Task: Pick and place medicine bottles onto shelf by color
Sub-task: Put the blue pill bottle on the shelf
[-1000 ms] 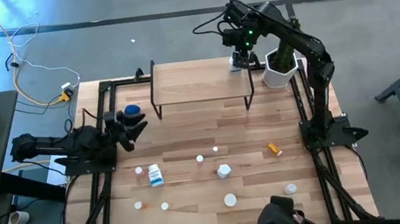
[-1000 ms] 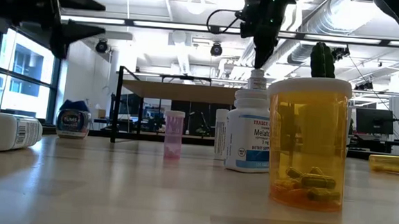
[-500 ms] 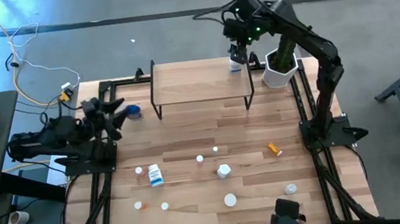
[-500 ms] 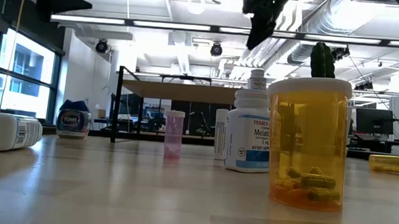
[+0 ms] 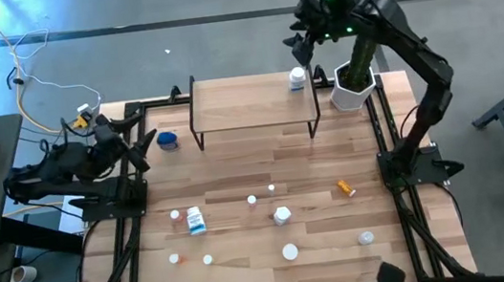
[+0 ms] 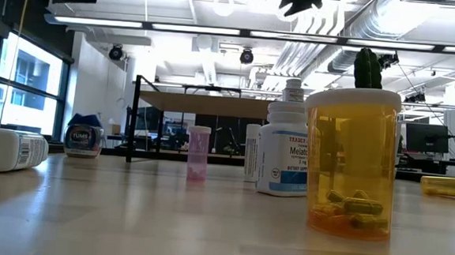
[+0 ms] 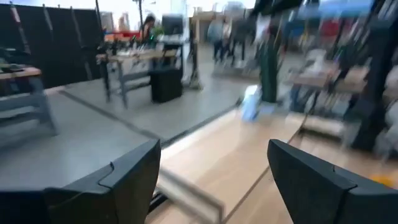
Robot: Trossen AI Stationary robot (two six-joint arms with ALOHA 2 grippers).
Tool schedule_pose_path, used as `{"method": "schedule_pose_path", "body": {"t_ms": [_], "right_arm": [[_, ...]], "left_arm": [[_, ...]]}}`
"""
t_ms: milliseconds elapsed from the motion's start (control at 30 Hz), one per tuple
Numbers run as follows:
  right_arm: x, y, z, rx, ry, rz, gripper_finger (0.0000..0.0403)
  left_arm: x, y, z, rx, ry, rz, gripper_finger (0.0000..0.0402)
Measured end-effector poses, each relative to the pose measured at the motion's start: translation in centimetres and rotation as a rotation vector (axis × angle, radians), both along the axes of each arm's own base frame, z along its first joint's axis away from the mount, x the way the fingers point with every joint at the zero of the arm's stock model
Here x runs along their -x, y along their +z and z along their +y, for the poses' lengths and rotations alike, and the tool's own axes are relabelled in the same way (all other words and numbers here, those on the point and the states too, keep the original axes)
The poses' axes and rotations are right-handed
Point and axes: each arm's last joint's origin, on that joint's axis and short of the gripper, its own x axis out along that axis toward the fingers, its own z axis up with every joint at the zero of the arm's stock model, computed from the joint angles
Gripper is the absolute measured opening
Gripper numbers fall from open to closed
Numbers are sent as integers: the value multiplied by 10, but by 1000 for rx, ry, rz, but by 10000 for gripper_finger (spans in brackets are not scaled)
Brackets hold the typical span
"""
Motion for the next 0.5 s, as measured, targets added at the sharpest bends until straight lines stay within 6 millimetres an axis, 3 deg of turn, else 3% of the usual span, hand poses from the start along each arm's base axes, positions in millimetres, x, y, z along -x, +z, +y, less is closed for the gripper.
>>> {"method": "schedule_pose_path", "body": {"t_ms": [267,500], "right_arm": [[6,8,8,-22,-23,-50,216],[6,7,8,-18,-18,-43,216]], "left_arm": [[-6,-2,2,68,0,257,282],[-27,-14,9,189,-5,430,282]]}}
